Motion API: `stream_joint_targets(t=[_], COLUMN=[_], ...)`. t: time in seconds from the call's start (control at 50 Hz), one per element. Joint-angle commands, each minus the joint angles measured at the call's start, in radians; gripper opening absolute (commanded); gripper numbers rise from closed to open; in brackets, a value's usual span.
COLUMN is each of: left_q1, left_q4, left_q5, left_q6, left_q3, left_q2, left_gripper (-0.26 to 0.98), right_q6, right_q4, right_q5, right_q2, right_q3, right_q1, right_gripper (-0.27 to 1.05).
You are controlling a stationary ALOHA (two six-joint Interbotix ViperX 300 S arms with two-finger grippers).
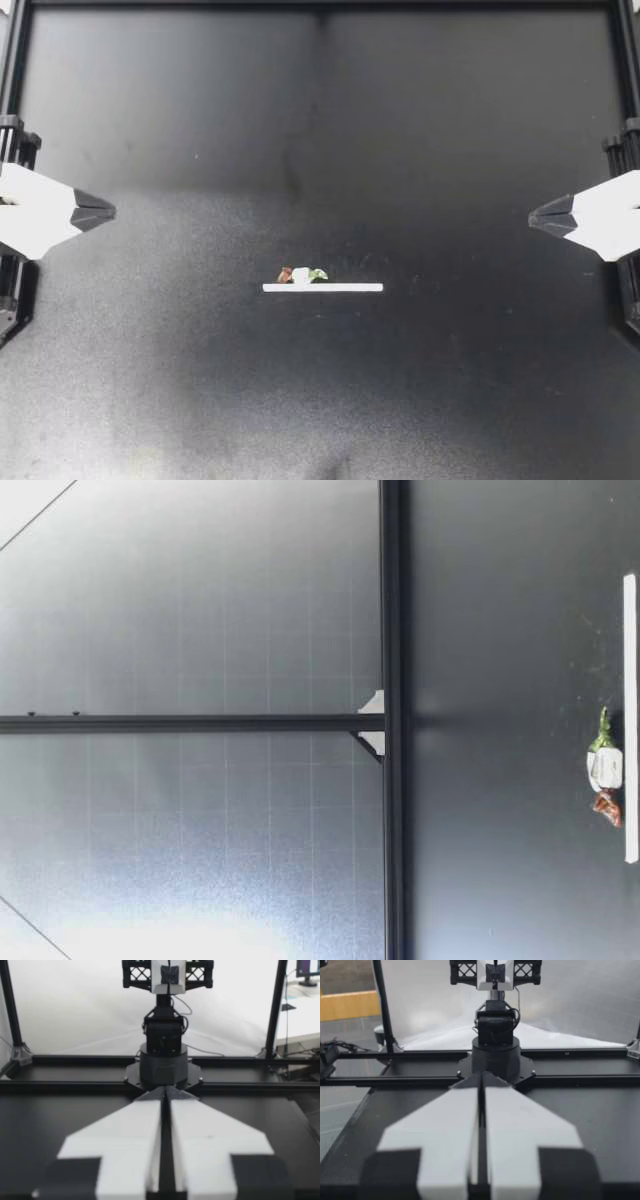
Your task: Pick up the candy and unwrap it.
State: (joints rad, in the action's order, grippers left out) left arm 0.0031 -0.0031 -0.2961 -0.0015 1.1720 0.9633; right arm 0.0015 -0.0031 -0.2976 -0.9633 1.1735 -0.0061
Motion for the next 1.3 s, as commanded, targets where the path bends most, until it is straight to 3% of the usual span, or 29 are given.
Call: stream_joint_targets(t=[0.0,0.18,0.7,0.82,1.08,1.28], left_q1=[0.015,0.014,0.015,0.015,0.015,0.015], left_q4=[-0.002,-0.002,0.0,-0.002,-0.002,0.0], left_q5=[-0.021,-0.067,-0.107,-0.106,-0.107,-0.11], left_q6=[0.006,0.025,0.025,0.023,0.02,0.025], left_q3=[-0.011,0.018,0.051,0.058,0.071,0.071], left_q2=[-0.008,-0.017,-0.051,-0.051,-0.052,-0.051], left_gripper=[-0.12,-0.13,-0.13,-0.13,-0.13,-0.13], right_q6=[0.0,0.002,-0.003,0.003,-0.006,-0.003], right_q4=[0.0,0.0,0.018,0.021,0.009,0.009], right_q5=[-0.008,-0.12,-0.166,-0.035,0.466,0.568], right_q2=[0.005,0.087,0.68,0.776,0.973,1.086], right_q3=[-0.017,-0.037,-0.287,-0.354,-0.563,-0.646], right_q1=[-0.002,-0.002,-0.048,-0.064,-0.066,-0.058], right_gripper=[-0.12,-0.14,-0.14,-0.14,-0.11,0.11])
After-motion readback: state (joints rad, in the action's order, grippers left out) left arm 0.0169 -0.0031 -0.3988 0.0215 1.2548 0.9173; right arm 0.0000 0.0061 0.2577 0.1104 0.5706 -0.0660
